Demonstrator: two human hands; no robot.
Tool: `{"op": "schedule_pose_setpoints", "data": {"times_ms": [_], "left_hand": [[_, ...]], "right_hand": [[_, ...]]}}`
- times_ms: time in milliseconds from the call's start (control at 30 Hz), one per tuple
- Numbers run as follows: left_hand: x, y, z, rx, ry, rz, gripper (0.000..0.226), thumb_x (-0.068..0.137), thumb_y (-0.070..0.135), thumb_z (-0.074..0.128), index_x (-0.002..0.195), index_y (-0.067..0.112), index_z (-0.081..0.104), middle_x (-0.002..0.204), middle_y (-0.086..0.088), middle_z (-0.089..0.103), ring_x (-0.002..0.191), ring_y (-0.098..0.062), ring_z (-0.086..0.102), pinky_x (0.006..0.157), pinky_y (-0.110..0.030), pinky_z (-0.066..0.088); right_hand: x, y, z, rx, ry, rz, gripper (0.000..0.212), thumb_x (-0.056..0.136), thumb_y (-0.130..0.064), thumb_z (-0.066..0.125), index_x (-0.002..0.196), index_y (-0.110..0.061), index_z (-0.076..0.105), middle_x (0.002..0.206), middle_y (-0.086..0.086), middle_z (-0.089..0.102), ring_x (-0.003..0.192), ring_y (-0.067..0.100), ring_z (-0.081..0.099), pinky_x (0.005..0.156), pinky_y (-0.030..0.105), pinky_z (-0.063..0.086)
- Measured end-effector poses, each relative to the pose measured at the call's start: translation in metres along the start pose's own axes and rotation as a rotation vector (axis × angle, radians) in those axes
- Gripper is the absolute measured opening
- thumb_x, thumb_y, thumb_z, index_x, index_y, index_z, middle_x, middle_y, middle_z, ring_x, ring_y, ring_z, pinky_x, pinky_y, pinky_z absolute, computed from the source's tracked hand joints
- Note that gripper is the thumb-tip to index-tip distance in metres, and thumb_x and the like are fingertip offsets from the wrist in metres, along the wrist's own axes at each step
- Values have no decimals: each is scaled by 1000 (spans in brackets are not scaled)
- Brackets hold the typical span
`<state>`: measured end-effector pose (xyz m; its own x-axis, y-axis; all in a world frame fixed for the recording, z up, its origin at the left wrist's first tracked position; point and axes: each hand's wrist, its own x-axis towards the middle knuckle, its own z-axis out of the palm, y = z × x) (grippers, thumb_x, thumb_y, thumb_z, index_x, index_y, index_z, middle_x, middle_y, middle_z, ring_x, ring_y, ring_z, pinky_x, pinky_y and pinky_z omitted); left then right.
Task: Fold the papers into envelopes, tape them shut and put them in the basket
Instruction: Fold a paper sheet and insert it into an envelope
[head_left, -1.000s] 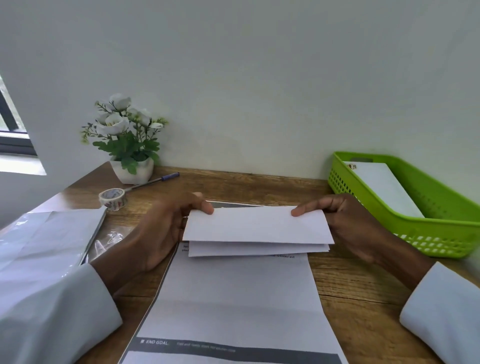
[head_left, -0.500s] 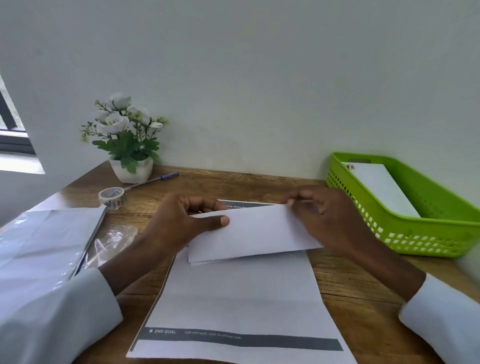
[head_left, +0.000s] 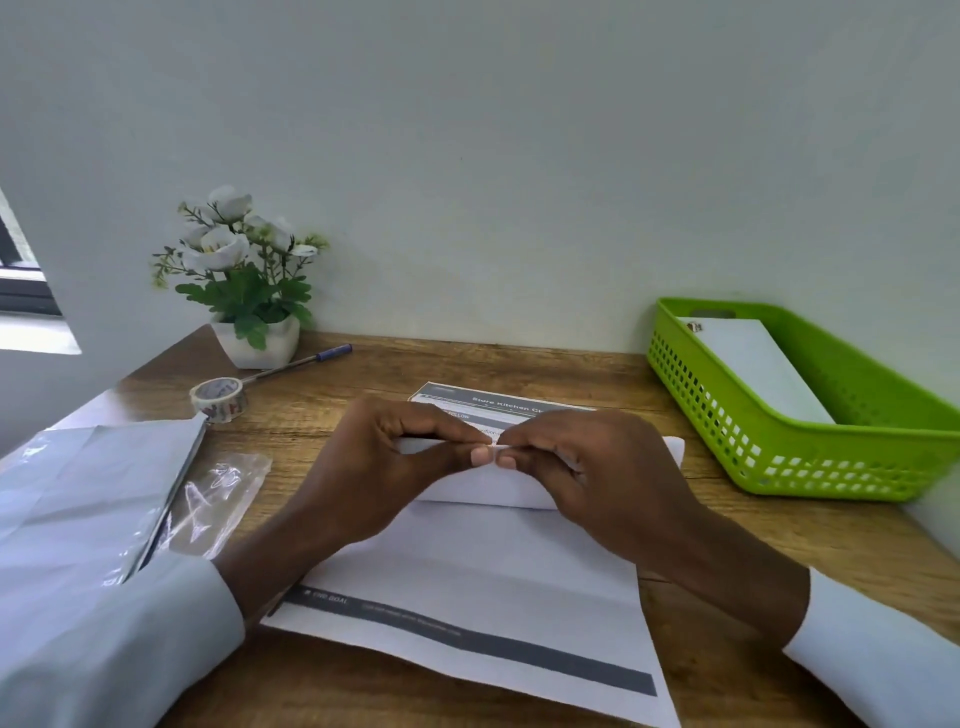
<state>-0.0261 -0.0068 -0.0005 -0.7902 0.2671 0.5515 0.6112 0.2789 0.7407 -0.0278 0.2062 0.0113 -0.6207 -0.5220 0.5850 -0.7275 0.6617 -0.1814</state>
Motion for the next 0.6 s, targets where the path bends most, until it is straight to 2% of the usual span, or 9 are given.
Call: {"op": "schedule_pose_setpoints", "data": {"times_ms": [133, 233, 300, 400, 467, 533, 600], "left_hand": [[2, -1, -5, 13, 101, -27, 12, 70, 36, 78, 80, 30, 80, 81, 15, 77, 75, -4, 72, 68, -14, 54], [4, -2, -10, 4, 162, -54, 11, 67, 36, 78, 78, 32, 79, 79, 14, 77, 72, -5, 72, 67, -17, 56], [6, -3, -13, 0, 195, -83, 11, 65, 37, 78, 74, 32, 79, 77, 17, 76, 69, -1, 71, 63, -14, 54], [8, -5, -16, -33, 253, -128, 11, 62, 35, 79, 70, 27, 78, 72, 19, 75, 62, 4, 68, 56, -7, 48], [10, -7, -19, -26, 283, -147, 12, 63, 32, 79, 71, 24, 78, 70, 18, 75, 60, 5, 66, 54, -6, 47], [11, -11, -22, -56, 298, -171, 13, 63, 29, 79, 73, 21, 78, 71, 11, 76, 61, 2, 67, 56, -10, 51], [13, -14, -26, -143, 300, -208, 14, 65, 24, 79, 75, 15, 78, 72, 3, 77, 63, -5, 70, 58, -17, 56]], "right_hand": [[5, 12, -9, 78, 19, 87, 17, 90, -37, 62, 89, -26, 74, 79, -13, 73, 70, 10, 65, 60, 35, 51], [6, 22, -15, 118, 56, 157, 16, 86, -39, 64, 85, -28, 75, 71, -15, 71, 62, 4, 61, 57, 32, 49], [6, 29, -18, 150, 63, 215, 12, 84, -37, 68, 84, -28, 76, 68, -15, 71, 57, 2, 59, 55, 28, 47], [6, 42, -22, 191, 47, 340, 4, 83, -30, 75, 79, -28, 76, 74, -14, 74, 68, 3, 65, 64, 31, 51], [6, 48, -27, 205, 43, 397, 10, 82, -27, 76, 73, -31, 74, 76, -16, 74, 74, 1, 65, 69, 30, 50], [7, 54, -33, 217, 35, 437, 15, 82, -25, 76, 71, -34, 73, 77, -18, 74, 76, -2, 65, 70, 29, 50], [7, 60, -40, 269, 40, 480, 13, 82, -21, 76, 73, -30, 75, 77, -18, 75, 75, -4, 65, 70, 27, 50]]}}
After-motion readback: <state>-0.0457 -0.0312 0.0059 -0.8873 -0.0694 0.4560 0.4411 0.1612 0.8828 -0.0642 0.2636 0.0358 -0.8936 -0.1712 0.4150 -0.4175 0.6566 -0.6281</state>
